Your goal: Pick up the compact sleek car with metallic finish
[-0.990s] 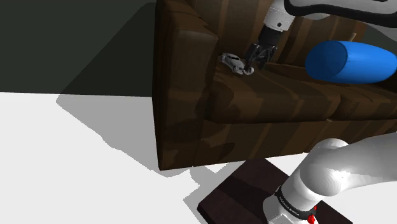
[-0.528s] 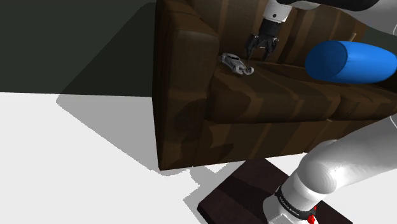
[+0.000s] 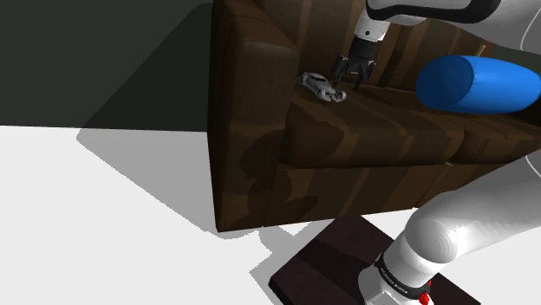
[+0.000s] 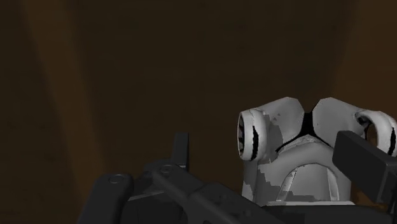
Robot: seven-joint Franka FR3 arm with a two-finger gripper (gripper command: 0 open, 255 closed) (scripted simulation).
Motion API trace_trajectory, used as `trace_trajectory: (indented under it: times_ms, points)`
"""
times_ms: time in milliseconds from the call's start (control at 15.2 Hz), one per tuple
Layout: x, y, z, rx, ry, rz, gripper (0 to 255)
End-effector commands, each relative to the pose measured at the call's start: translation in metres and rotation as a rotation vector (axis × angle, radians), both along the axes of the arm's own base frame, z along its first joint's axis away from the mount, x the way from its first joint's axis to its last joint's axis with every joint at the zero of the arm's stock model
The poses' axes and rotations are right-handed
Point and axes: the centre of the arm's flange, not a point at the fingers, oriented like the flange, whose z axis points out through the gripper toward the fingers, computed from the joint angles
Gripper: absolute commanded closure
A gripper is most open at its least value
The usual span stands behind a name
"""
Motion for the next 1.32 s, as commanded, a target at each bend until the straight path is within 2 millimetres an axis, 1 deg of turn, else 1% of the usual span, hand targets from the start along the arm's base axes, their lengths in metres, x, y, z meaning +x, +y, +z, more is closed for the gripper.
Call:
trace_trajectory:
  times_ms: [0,66,132,726,1254]
  points:
    - [0.000,0.001,-0.007,0.000,0.000,0.000,0]
    - [0.000,0.001,-0.007,0.000,0.000,0.000,0]
    - [0.001,0.000,-0.007,0.000,0.000,0.000,255]
    - [0.000,0.001,-0.007,0.000,0.000,0.000,255]
    - [0.000,0.001,0.035,0.000,0.000,0.000,255]
